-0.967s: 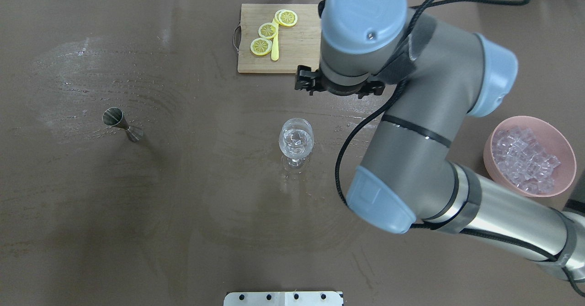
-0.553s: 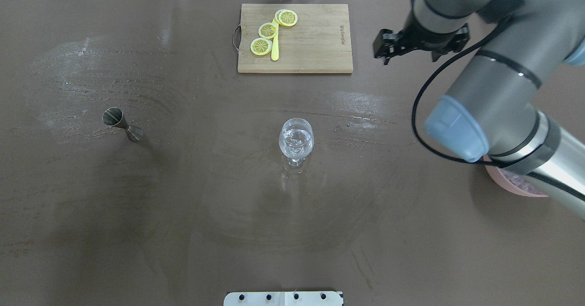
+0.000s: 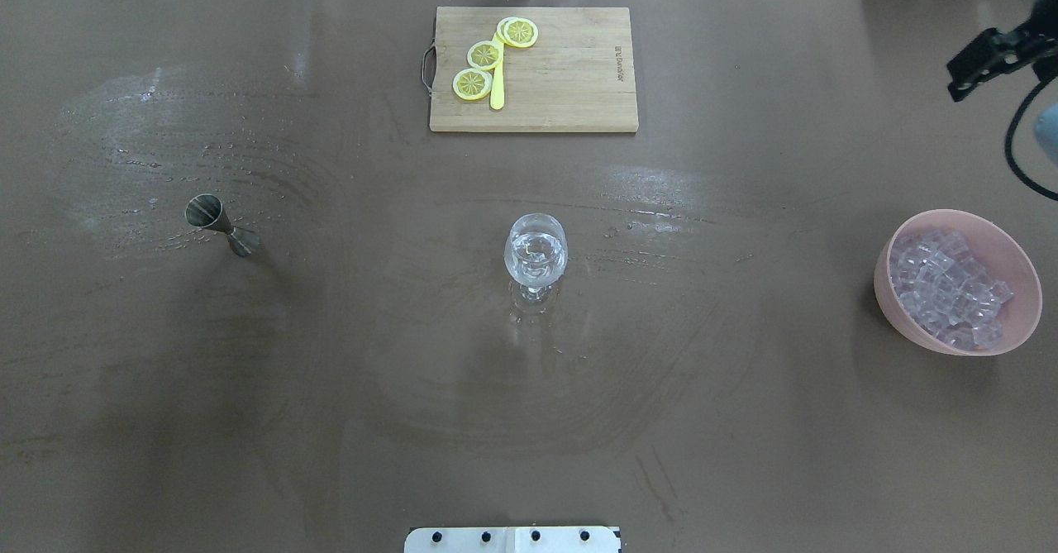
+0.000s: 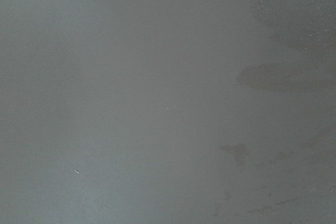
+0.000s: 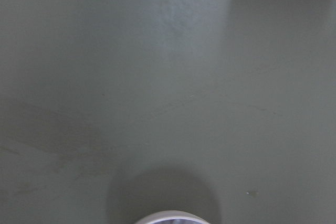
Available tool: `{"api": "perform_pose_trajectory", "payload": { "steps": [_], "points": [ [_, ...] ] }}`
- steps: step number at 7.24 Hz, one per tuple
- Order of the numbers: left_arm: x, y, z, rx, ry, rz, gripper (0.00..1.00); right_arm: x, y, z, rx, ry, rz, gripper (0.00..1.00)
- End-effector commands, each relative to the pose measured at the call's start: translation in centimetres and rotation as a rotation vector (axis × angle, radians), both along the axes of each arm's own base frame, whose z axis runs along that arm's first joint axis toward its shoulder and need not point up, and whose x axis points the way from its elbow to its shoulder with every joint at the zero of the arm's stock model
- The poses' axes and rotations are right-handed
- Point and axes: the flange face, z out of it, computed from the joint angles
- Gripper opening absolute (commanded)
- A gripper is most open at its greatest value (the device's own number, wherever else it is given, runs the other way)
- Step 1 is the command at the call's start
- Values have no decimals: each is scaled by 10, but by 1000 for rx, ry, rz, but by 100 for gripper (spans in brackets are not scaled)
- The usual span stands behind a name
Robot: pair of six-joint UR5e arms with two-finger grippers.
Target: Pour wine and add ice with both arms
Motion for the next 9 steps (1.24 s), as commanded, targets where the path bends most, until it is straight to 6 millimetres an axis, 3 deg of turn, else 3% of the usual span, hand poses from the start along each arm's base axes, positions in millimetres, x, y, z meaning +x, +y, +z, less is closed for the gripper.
{"api": "perform_pose_trajectory", "payload": {
  "steps": [1, 2, 4, 5, 7, 9],
  "points": [
    [0, 1, 0, -1, 0, 0, 98, 67, 32, 84, 0, -16, -66, 100],
    [0, 0, 0, 0, 0, 0, 98, 91, 53, 134, 21, -33, -78, 100],
    [-1, 1, 0, 1, 0, -1, 98, 111, 105, 254, -23, -41, -65, 100],
    [0, 1, 1, -1, 0, 0, 98, 112, 117, 281, -54, -37, -61, 100],
    [0, 1, 1, -1, 0, 0, 98, 117, 143, 305, -126, -29, -39, 100],
    [0, 0, 3, -1, 0, 0, 98, 122, 141, 303, -164, -40, -3, 100]
  ]
}}
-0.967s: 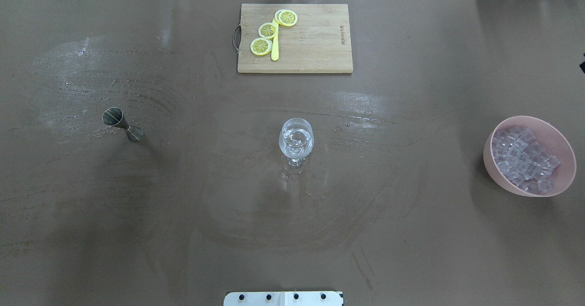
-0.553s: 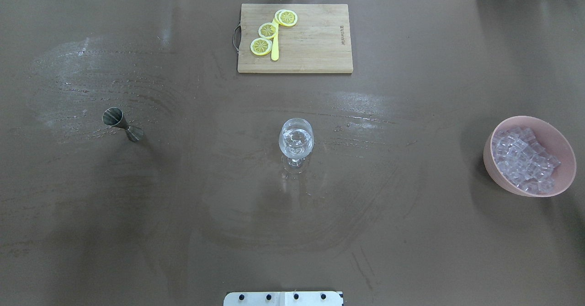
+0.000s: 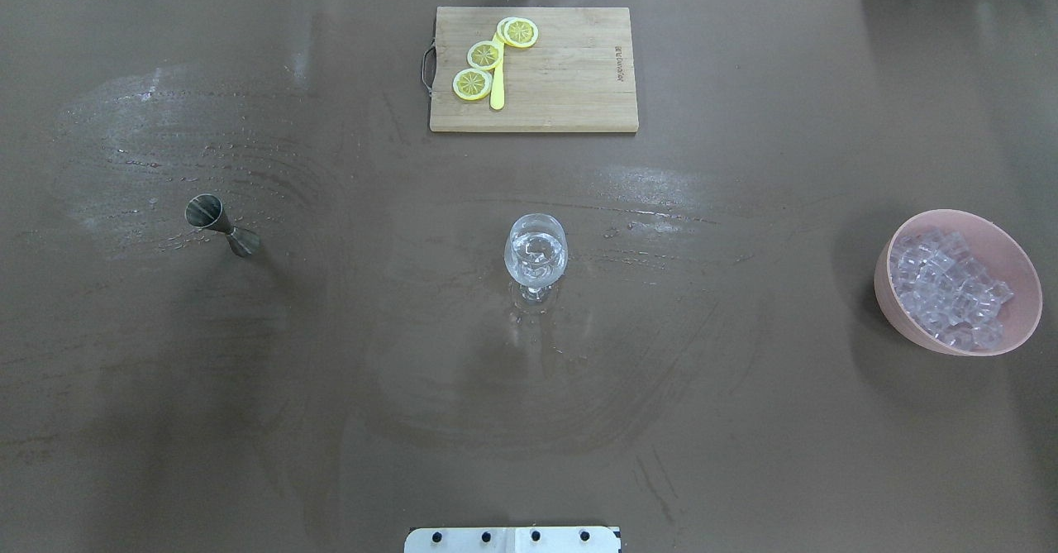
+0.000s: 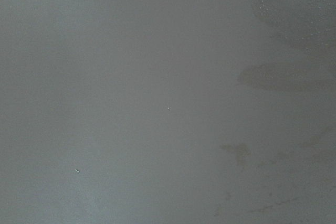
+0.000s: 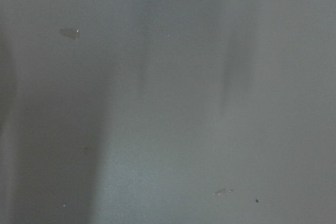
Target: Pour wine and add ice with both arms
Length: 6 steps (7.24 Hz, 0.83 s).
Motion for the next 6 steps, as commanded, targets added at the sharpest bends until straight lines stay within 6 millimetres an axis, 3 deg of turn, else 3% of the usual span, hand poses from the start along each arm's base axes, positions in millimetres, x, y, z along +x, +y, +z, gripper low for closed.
{"api": "perform_pose_trajectory", "payload": {
  "steps": [1, 2, 3, 4, 6],
  "points": [
    [1, 0, 1, -1, 0, 2, 98, 17, 6, 2, -80, -9, 54, 100],
    [0, -1, 1, 1, 0, 0, 98, 45, 18, 6, -79, 9, 109, 100],
    [0, 0, 1, 1, 0, 0, 98, 53, 15, 4, -67, 32, 123, 100],
    [0, 0, 2, -1, 0, 0, 98, 58, 13, -15, -28, 45, 133, 100],
    [1, -1, 1, 1, 0, 2, 98, 57, 10, -25, -14, 22, 136, 100]
  ]
}}
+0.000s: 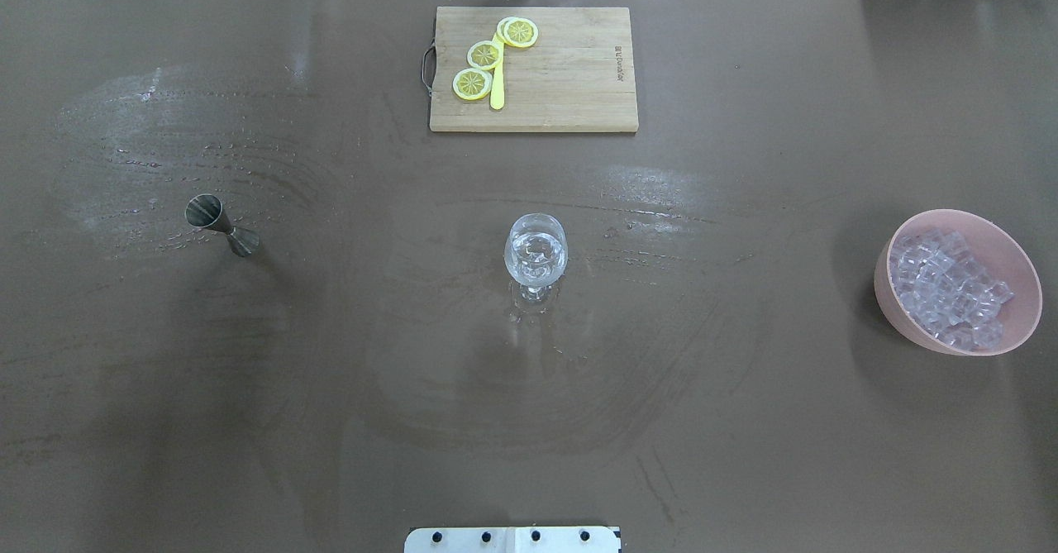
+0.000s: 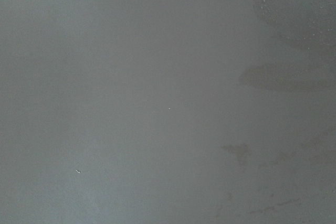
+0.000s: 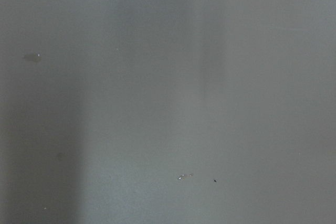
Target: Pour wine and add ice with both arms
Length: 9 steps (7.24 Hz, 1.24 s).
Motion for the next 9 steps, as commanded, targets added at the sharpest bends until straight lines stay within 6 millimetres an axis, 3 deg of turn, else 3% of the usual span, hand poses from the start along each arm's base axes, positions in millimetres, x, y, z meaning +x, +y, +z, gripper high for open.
{"api": "perform_pose_trajectory", "payload": {
  "steps": [1, 5, 9],
  "points": [
    [1, -1, 0, 0, 0, 1, 98, -2, -3, -9, 14, -32, 5, 100],
    [1, -1, 0, 0, 0, 1, 98, -31, -34, -40, 69, -57, -55, 100],
    [1, -2, -2, 7, 0, 1, 98, -42, -38, -43, 81, -58, -81, 100]
  ]
}}
